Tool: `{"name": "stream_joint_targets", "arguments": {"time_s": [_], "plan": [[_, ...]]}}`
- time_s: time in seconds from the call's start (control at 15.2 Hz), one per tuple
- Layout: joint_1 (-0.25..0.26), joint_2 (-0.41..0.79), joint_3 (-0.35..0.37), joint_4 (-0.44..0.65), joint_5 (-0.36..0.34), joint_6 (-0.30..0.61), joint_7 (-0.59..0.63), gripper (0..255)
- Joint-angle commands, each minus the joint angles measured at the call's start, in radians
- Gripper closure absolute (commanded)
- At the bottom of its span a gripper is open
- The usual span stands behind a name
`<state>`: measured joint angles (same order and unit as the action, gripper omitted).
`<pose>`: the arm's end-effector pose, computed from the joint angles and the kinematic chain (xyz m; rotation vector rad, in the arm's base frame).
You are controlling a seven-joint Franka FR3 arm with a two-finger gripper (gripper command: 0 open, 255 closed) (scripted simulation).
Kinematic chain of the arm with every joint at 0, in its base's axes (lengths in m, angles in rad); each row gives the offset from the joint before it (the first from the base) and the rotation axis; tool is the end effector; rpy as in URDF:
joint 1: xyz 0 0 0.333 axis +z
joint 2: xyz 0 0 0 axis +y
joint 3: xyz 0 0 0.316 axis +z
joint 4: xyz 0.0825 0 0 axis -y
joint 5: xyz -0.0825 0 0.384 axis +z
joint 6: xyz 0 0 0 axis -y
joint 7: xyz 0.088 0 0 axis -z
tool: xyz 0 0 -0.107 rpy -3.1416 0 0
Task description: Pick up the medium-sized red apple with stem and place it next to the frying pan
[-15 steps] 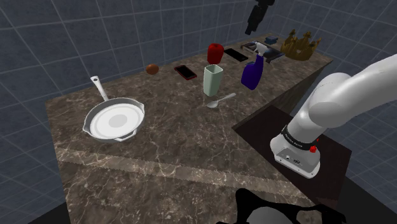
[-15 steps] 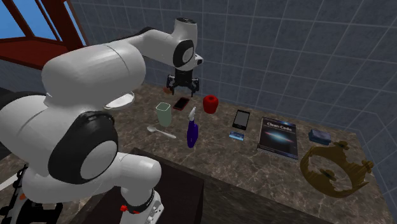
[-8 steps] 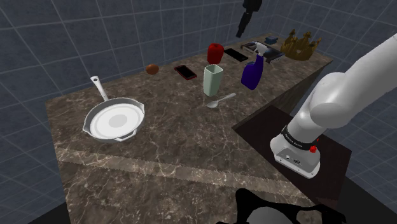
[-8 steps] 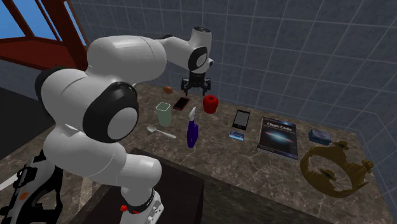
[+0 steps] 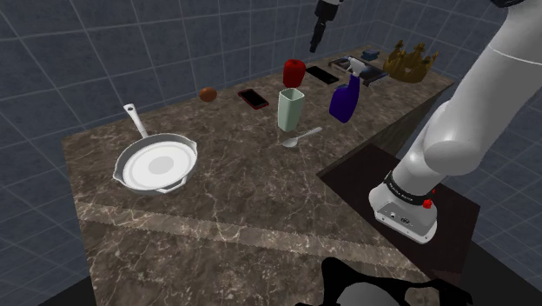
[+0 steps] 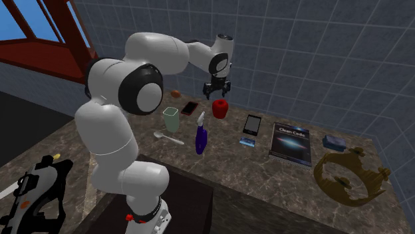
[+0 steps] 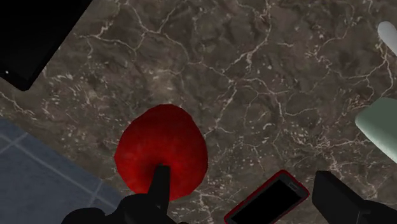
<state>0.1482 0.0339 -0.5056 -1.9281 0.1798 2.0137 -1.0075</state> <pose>0.5411 -0.1882 0.4767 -2.9283 -0.8709 -0.2099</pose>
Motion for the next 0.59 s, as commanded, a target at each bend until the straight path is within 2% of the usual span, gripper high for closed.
{"name": "stream_joint_targets", "arguments": {"time_s": [0.0, 0.33, 0.53], "plan": [[-0.011, 0.084, -0.004, 0.069, 0.047, 0.004, -0.083, 0], [-0.065, 0.286, 0.021, 0.267, 0.145, -0.012, -0.237, 0], [-0.065, 0.3, 0.027, 0.247, 0.155, 0.021, -0.243, 0]]}}
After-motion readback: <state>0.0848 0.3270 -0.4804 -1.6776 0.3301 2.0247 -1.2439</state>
